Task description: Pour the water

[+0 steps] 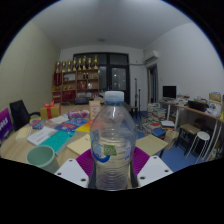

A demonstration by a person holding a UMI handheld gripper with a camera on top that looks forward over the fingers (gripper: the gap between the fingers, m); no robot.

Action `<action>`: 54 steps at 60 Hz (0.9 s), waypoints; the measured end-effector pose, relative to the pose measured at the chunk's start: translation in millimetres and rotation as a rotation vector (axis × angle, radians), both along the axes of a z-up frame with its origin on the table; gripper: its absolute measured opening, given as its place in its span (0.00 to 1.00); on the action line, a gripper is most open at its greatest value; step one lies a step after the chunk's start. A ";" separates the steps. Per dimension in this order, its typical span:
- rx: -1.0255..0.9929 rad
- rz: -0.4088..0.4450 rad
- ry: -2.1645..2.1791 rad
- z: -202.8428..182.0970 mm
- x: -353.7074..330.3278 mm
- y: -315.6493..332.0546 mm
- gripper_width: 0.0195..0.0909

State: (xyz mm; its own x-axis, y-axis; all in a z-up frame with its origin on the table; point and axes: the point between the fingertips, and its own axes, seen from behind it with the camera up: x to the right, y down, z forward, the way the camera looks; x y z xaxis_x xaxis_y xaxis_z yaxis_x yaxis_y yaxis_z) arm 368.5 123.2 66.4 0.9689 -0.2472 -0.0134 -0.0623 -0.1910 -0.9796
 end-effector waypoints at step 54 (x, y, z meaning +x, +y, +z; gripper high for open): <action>-0.151 -0.053 0.073 96.4 -123.3 -209.7 0.90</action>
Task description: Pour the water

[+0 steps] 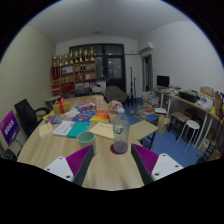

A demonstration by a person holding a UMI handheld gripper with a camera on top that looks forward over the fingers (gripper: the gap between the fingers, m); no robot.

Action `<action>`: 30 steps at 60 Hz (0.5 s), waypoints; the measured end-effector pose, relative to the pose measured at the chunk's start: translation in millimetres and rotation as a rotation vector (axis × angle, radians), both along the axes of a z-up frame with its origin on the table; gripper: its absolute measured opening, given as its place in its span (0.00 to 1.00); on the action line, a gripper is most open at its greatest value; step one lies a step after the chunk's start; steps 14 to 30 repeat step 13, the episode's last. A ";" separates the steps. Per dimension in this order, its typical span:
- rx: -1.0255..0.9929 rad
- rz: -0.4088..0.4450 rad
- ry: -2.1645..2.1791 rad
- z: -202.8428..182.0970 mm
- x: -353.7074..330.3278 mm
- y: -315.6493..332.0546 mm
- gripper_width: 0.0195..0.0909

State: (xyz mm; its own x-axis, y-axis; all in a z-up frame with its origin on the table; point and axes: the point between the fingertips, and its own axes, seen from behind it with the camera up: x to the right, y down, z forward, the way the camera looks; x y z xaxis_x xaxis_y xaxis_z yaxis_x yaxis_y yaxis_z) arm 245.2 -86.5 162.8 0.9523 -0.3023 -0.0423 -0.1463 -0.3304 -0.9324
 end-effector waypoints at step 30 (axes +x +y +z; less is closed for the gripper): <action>0.029 -0.038 -0.018 64.1 -72.2 -104.5 0.89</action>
